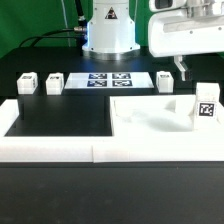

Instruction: Assemble square table

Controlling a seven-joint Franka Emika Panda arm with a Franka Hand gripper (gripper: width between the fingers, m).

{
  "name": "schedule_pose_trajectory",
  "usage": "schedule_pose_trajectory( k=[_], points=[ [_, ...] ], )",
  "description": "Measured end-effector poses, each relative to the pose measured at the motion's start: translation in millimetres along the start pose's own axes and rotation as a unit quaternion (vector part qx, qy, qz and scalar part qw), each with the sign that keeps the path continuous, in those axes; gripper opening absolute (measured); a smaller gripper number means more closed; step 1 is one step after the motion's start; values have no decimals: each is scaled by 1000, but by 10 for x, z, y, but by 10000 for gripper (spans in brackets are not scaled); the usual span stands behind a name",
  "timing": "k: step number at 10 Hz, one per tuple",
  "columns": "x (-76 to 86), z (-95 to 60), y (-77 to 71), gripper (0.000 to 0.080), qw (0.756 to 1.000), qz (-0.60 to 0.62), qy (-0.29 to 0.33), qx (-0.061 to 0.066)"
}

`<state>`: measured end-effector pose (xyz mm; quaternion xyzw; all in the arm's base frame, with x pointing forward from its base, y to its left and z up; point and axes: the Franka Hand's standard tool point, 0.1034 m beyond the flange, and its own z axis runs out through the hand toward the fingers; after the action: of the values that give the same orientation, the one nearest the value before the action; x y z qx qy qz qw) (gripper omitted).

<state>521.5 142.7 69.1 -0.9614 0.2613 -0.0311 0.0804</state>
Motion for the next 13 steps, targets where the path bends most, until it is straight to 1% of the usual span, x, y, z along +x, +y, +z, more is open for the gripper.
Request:
schedule_pose_trajectory(
  k=[1,2,3,4,5,6,7,8,9,10,11,12,13],
  points=[
    [-146,18,139,649,997,-25,-76,-23],
    [-200,22,243,649,992,-26,-115,-36],
    [-297,42,323,649,988,-55,-135,-52],
    [-390,51,425,649,978,-116,-165,-56],
    [-421,62,507,649,969,-162,-178,-50],
    [-482,97,580,649,962,-191,-187,-49],
    [-545,66,599,649,954,-170,-240,-58],
    [-499,76,577,649,947,-165,-269,-61],
    [-500,92,586,649,940,-160,-293,-64],
    [-542,101,623,649,925,-152,-340,-71],
    [-586,196,713,649,903,-165,-391,-69],
    [-622,252,795,649,887,-186,-416,-78],
    [-722,270,863,649,871,-214,-432,-89]
  ],
)
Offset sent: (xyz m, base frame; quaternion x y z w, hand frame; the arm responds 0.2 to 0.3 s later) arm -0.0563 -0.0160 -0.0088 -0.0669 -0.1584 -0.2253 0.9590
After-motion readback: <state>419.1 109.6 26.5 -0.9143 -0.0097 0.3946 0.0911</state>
